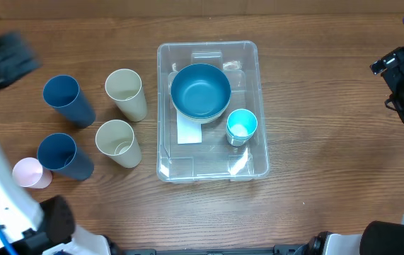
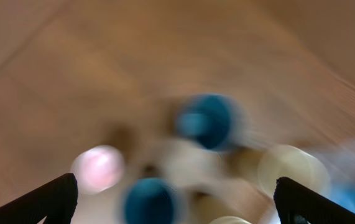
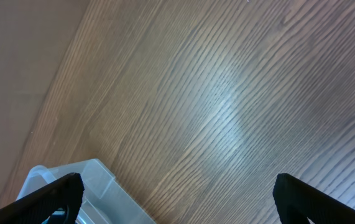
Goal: Pack container
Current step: 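Grasp the pink cup with the left gripper and stack it onto the cup stack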
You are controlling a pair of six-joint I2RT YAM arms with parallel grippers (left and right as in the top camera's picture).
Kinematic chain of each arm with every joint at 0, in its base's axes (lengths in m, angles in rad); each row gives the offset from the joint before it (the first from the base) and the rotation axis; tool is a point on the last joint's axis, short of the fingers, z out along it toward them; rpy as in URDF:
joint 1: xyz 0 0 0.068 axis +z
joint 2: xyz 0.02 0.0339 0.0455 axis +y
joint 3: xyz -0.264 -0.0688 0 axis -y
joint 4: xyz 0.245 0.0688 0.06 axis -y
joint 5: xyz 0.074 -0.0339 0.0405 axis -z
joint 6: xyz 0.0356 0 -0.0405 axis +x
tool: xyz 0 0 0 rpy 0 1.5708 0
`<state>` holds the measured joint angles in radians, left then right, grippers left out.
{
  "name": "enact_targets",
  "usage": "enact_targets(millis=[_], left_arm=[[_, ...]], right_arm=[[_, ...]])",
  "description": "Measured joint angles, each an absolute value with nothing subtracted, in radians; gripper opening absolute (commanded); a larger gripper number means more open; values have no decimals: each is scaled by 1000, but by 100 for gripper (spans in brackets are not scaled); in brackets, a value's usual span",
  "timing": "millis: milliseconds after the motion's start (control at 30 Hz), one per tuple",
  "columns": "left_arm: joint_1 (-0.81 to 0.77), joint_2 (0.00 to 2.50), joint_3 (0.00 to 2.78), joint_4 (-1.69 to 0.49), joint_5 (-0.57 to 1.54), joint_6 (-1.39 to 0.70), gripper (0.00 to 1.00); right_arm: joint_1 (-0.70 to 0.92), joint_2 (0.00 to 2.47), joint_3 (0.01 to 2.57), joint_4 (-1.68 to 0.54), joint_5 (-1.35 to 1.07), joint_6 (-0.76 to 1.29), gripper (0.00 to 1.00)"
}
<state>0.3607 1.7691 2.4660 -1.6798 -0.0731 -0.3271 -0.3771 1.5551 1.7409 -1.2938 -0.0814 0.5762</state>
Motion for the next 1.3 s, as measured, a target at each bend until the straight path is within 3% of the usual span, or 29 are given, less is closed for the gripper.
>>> enact_targets(millis=[33, 167, 267, 367, 400, 433, 467, 533, 600, 833, 967, 1100, 1300], left_arm=[[504, 1761, 2398, -1684, -71, -339, 100], [754, 1747, 2049, -1644, -42, -376, 94], [848, 1752, 1805, -1518, -19, -382, 77], [858, 1749, 1542, -1333, 2, -363, 72], [857, 1750, 1496, -1301, 5, -362, 63], [857, 1750, 1424, -1240, 6, -358, 44], [857, 1752, 1343, -1188, 8, -354, 33], [857, 1752, 1256, -1121, 12, -341, 24], [857, 1752, 1217, -1094, 6, -342, 4], [857, 1752, 1245, -1142, 0, -368, 4], [850, 1731, 1687, -1470, 27, -367, 4], [692, 1642, 2087, -1639, 71, -350, 4], [-81, 1543, 2222, -1533, 132, -178, 4]], right_arm=[[-377, 1555, 1741, -1294, -82, 576, 100], [-377, 1555, 1741, -1294, -82, 576, 100], [-377, 1555, 1741, -1294, -82, 576, 100], [-377, 1555, 1741, -1294, -82, 575, 100], [-377, 1555, 1741, -1294, -82, 576, 100], [-377, 1555, 1741, -1294, -81, 576, 100], [-377, 1555, 1741, -1294, -82, 576, 100], [-377, 1555, 1741, -1294, -82, 576, 100], [-377, 1555, 1741, -1294, -82, 576, 100], [-377, 1555, 1741, -1294, -82, 575, 100], [-377, 1555, 1741, -1294, -81, 575, 100], [-377, 1555, 1741, -1295, -82, 576, 100], [-377, 1555, 1741, -1294, -82, 576, 100]])
